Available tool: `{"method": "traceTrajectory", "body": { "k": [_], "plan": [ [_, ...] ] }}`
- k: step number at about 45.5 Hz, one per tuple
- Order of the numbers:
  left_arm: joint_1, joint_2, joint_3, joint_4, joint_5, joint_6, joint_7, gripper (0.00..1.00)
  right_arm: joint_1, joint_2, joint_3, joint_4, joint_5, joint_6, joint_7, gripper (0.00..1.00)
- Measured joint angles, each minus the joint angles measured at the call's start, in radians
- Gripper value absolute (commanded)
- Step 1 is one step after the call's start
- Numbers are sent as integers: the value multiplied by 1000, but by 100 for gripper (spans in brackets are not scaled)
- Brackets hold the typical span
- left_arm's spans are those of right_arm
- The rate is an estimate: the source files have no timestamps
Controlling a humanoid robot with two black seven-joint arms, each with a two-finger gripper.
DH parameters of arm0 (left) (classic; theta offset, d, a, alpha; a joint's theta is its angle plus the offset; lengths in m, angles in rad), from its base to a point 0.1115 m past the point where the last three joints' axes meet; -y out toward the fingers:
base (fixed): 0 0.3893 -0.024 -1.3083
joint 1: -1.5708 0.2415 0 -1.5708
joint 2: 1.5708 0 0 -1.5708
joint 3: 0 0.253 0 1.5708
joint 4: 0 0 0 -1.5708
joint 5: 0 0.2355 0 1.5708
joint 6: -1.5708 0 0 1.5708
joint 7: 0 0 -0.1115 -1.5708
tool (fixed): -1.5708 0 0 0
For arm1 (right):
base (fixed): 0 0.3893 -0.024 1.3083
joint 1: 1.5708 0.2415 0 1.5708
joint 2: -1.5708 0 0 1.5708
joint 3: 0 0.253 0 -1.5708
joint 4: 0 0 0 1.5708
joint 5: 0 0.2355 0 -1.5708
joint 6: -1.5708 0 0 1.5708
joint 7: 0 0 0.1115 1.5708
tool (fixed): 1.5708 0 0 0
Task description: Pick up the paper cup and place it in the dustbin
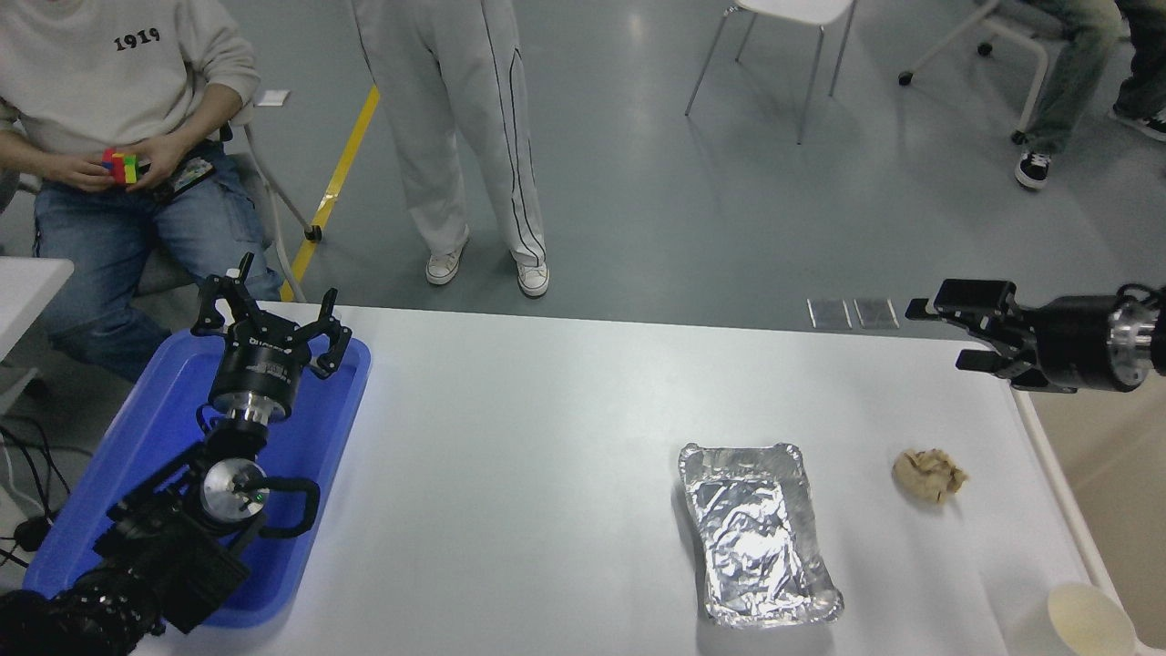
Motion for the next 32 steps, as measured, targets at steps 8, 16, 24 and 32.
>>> {"method": "traceTrajectory", "body": {
  "k": [8, 16, 24, 32],
  "plan": [
    [0, 0, 0, 0, 0, 0, 0, 100, 146, 62, -125, 44, -159, 95, -29, 100],
    [0, 0, 0, 0, 0, 0, 0, 100, 267, 92, -174, 94, -255, 220, -161, 100],
    [0, 0, 0, 0, 0, 0, 0, 100, 389, 109, -198, 149, -311, 330, -271, 100],
    [0, 0, 0, 0, 0, 0, 0, 100, 462, 115, -227, 179, -360, 375, -319, 100]
  ]
}}
